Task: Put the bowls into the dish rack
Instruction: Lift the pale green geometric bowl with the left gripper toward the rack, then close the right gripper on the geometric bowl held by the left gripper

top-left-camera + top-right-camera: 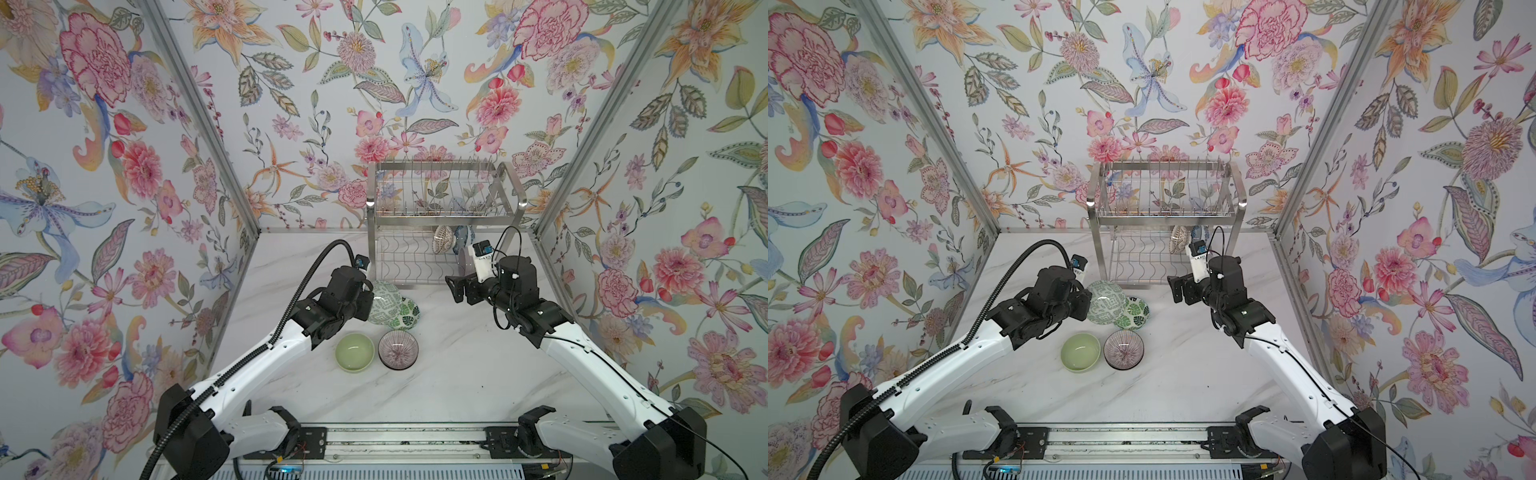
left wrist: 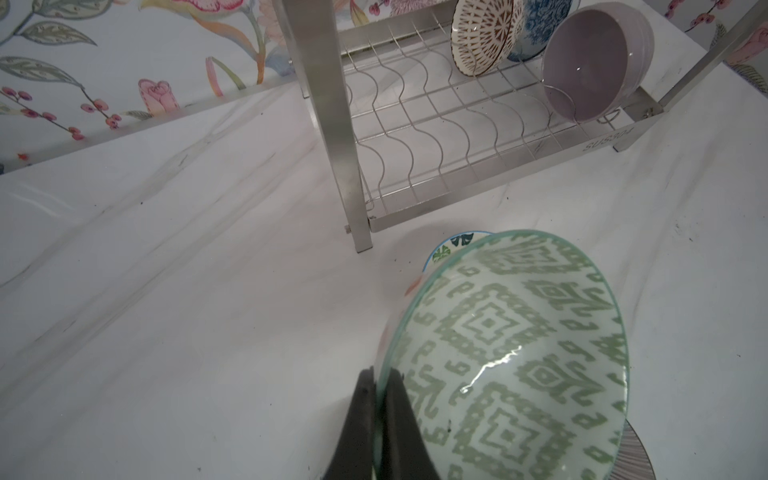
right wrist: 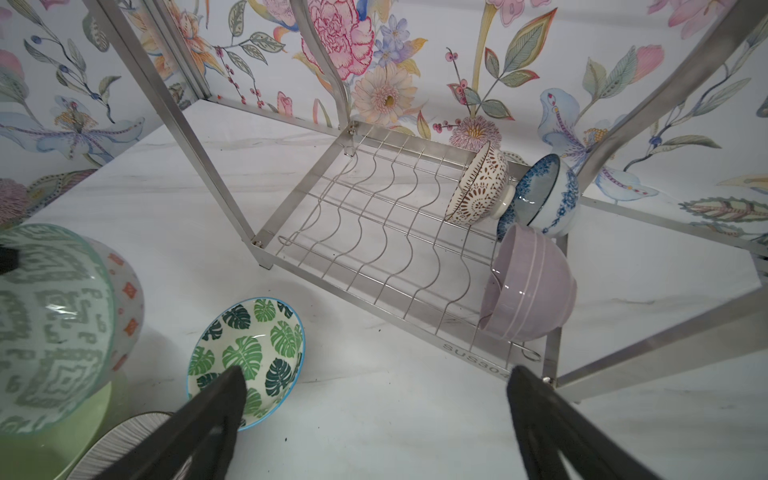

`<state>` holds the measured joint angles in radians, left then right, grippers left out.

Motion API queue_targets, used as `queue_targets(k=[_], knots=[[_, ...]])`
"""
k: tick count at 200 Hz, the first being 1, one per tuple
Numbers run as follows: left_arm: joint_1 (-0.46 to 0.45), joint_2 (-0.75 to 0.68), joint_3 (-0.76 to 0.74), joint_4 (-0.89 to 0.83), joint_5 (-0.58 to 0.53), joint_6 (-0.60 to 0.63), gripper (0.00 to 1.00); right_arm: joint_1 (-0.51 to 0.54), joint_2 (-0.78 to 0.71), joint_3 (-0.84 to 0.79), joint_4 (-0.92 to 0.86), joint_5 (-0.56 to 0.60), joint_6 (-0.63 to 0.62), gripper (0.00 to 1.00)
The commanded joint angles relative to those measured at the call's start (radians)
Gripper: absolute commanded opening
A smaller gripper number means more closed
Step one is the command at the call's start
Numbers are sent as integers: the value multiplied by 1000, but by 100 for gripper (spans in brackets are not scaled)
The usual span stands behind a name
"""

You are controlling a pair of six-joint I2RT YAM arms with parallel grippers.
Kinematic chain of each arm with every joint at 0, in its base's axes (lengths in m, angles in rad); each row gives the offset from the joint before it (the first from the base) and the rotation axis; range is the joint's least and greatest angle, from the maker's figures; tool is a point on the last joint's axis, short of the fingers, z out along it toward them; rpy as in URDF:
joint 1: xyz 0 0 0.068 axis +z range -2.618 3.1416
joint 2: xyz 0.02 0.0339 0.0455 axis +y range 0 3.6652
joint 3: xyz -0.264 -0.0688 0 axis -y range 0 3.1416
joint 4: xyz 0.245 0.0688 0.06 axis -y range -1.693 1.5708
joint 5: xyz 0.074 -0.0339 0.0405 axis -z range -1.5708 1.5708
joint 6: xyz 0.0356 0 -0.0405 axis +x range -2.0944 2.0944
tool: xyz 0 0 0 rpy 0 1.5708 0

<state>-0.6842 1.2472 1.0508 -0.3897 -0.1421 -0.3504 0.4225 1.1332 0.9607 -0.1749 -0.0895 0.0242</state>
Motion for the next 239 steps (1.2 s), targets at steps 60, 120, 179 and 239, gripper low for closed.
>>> queue_targets(k=[60, 120, 179, 239], knots=[[-37, 112, 3, 456, -53, 54, 0, 15, -46, 53, 5, -97, 130, 99], [-43, 163, -6, 639, 9, 52, 0, 95, 30, 79, 59, -33, 217, 99], [-69, 212, 3, 719, 57, 18, 0, 119, 119, 99, 92, 21, 295, 90], [-82, 242, 20, 736, 84, 13, 0, 133, 204, 135, 78, 59, 337, 58]])
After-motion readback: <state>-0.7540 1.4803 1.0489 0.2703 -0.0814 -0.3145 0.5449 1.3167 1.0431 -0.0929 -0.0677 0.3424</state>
